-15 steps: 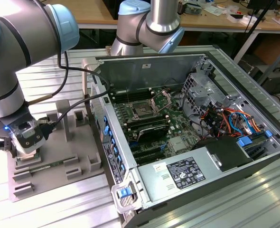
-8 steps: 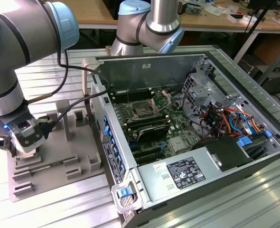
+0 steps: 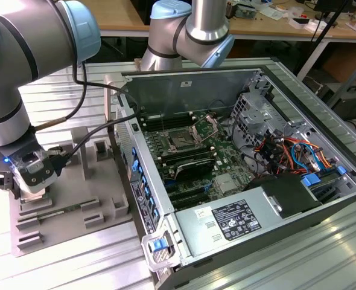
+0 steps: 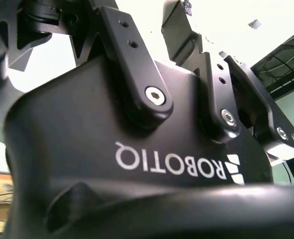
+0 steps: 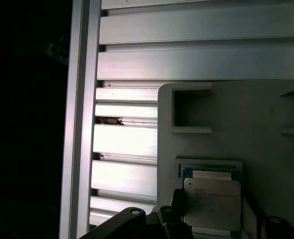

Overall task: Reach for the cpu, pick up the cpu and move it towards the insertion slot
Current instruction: 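Pick up the cpu and move it towards the insertion slot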

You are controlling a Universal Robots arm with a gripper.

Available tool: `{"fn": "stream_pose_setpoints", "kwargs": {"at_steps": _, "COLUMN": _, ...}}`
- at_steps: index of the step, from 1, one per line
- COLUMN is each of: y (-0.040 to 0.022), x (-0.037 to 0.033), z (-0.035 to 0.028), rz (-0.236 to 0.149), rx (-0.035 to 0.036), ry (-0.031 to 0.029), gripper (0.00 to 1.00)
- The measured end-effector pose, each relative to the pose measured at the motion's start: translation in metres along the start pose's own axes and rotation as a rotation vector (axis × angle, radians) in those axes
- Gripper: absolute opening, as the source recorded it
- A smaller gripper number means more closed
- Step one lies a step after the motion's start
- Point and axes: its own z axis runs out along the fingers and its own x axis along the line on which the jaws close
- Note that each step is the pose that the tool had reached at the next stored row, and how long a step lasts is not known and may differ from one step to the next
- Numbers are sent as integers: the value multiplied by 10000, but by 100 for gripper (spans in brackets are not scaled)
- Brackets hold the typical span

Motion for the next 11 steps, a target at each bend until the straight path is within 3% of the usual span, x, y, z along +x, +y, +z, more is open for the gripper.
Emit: {"fn": "stream_pose_setpoints", "kwargs": {"at_steps": 11, "y": 0, "x": 0, "z": -15, "rz": 0, "rx": -89, "ry": -5, "gripper": 54}}
